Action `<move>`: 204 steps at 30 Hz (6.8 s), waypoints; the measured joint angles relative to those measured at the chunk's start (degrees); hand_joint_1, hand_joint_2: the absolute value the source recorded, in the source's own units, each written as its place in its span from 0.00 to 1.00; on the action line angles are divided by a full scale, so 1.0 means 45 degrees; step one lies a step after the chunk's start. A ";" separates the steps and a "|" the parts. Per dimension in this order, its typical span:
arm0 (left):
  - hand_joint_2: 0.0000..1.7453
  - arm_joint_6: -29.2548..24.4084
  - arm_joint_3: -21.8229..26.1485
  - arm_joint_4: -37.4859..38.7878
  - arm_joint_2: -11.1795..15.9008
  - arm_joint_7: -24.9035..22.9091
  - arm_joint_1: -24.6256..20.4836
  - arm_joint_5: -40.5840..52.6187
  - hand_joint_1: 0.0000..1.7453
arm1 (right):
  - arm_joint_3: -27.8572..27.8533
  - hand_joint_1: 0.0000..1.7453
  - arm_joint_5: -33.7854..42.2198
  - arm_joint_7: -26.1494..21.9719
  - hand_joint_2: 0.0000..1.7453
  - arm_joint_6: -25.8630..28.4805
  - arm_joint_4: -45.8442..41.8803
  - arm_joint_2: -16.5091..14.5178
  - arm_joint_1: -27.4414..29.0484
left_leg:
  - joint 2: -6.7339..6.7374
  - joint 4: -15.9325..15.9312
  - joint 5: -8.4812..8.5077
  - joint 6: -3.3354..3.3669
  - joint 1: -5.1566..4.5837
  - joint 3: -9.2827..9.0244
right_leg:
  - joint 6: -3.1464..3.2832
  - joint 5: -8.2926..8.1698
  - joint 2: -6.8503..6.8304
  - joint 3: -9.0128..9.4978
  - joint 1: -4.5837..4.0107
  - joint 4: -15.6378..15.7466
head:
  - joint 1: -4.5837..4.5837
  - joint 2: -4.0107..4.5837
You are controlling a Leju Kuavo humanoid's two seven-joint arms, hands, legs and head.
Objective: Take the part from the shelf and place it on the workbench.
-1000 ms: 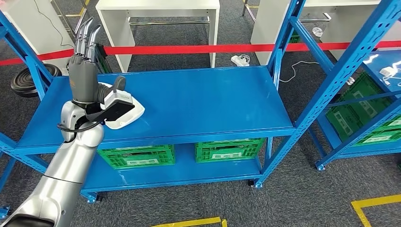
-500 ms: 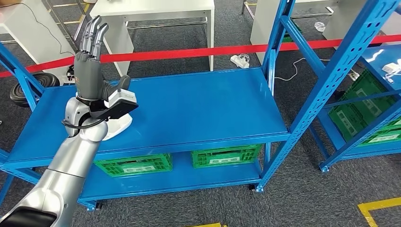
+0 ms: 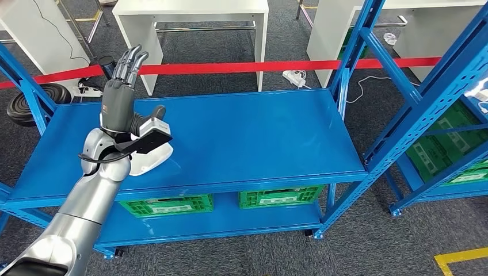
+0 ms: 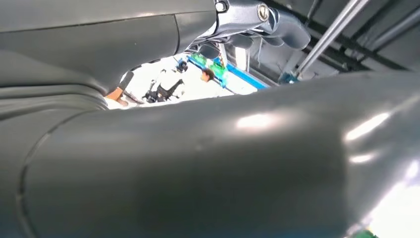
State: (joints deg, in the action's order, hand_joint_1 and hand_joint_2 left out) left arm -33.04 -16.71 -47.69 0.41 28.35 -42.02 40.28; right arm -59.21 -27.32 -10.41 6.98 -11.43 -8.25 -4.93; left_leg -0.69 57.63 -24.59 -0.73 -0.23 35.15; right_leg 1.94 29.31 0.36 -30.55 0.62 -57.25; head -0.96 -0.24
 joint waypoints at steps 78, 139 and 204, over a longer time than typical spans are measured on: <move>0.50 0.2331 -0.0258 0.3191 -0.0569 0.0263 -0.0697 0.1896 0.00 | 0.0657 0.00 -0.1295 0.2088 0.00 -0.0096 0.0015 -0.0369 0.0078 | 0.0024 -0.0008 -0.0029 0.0018 0.0019 -0.0100 | -0.0354 0.0022 -0.0007 0.0081 -0.0010 0.0053 | 0.0010 0.0000; 0.00 0.2601 -0.0696 0.2318 -0.0014 0.0544 0.0304 0.1638 0.00 | 0.1855 0.00 -0.2720 0.2469 0.00 -0.0066 0.0015 -0.0498 0.0162 | 0.0011 -0.0012 -0.0030 0.0018 0.0019 -0.0099 | -0.0345 0.0030 -0.0013 0.0088 -0.0011 0.0050 | 0.0010 0.0000; 1.00 0.4372 -0.0780 0.5051 0.0419 -0.1726 -0.1634 0.3934 0.00 | 0.2798 0.00 -0.3797 0.4492 0.00 0.0214 0.0019 -0.0750 0.0364 | 0.0020 -0.0020 -0.0066 -0.0043 0.0048 -0.0161 | -0.0288 0.0079 -0.0006 0.0124 -0.0037 0.0029 | 0.0010 0.0000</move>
State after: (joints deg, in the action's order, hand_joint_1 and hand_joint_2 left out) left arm -13.36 -20.22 -24.95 2.29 20.58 -49.37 57.98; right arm -46.62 -44.41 9.80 7.94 -11.34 -11.63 -3.29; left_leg -0.60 57.54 -24.89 -0.93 -0.01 34.43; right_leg 0.64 29.67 0.34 -29.99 0.45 -57.12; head -0.92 -0.24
